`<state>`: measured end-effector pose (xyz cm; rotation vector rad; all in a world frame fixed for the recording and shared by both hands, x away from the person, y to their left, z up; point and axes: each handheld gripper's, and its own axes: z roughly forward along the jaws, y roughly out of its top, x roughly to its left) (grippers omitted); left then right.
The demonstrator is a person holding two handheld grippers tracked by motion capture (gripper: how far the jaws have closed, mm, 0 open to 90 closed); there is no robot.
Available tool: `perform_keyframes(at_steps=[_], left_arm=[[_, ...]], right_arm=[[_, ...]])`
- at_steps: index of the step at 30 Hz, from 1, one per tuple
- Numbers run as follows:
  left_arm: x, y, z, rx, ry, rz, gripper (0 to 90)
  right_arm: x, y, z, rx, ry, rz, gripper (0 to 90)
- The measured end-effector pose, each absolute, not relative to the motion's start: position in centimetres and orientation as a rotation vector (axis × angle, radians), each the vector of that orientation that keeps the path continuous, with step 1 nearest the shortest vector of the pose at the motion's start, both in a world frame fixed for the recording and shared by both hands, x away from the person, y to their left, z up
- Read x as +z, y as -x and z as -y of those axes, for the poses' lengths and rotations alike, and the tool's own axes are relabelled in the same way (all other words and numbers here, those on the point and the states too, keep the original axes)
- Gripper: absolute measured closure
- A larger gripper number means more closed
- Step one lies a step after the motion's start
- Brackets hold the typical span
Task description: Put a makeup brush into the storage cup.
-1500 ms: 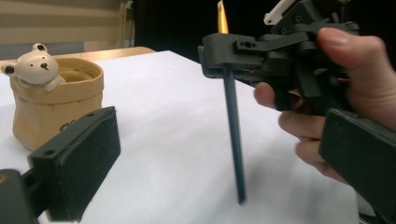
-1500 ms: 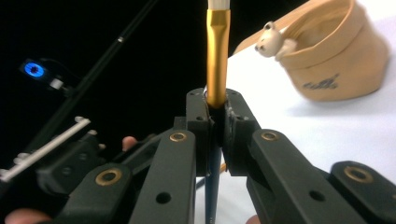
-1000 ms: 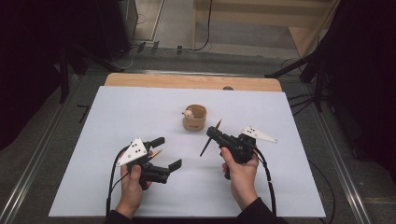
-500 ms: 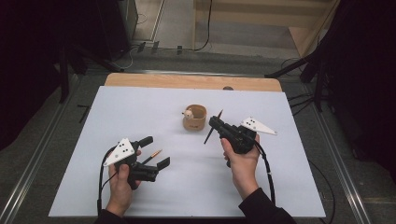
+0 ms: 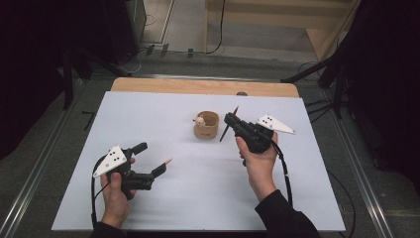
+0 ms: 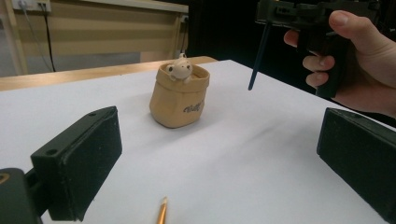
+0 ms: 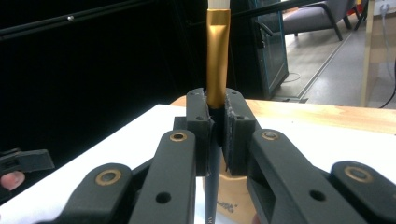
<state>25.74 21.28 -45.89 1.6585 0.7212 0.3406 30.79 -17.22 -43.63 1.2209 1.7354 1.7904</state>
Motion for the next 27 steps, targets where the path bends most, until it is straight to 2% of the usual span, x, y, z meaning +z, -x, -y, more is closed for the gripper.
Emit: perform_keyframes(at_steps=[27], left_arm=[[-46.4,-25.1,-24.9,0.381,-1.642,-0.752,0.4]], right_arm=[[-42.2,-34.3,16.2,1.77,-1.082,-1.716,84.4]])
